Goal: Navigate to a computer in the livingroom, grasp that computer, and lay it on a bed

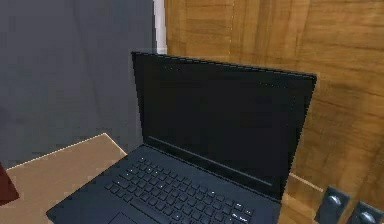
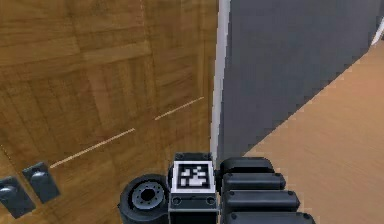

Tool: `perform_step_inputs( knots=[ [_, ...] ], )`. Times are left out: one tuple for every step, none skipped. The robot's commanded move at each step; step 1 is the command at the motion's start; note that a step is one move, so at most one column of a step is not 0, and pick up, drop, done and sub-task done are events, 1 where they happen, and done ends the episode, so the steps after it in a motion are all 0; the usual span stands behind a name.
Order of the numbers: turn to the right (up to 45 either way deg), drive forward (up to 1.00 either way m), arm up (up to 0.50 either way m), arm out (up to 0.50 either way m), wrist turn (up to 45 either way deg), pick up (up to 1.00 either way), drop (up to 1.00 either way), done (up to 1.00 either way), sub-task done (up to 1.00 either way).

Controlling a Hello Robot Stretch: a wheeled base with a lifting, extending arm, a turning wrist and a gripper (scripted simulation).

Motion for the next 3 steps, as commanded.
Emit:
perform_step_inputs(
  knots=[
    [-36.0,0.0,0.0,0.0,0.0,0.0,0.0,0.0,0.0],
    [0.0,0.25,0.0,0.0,0.0,0.0,0.0,0.0,0.0],
    [-45.0,0.0,0.0,0.0,0.0,0.0,0.0,0.0,0.0]
  ],
)
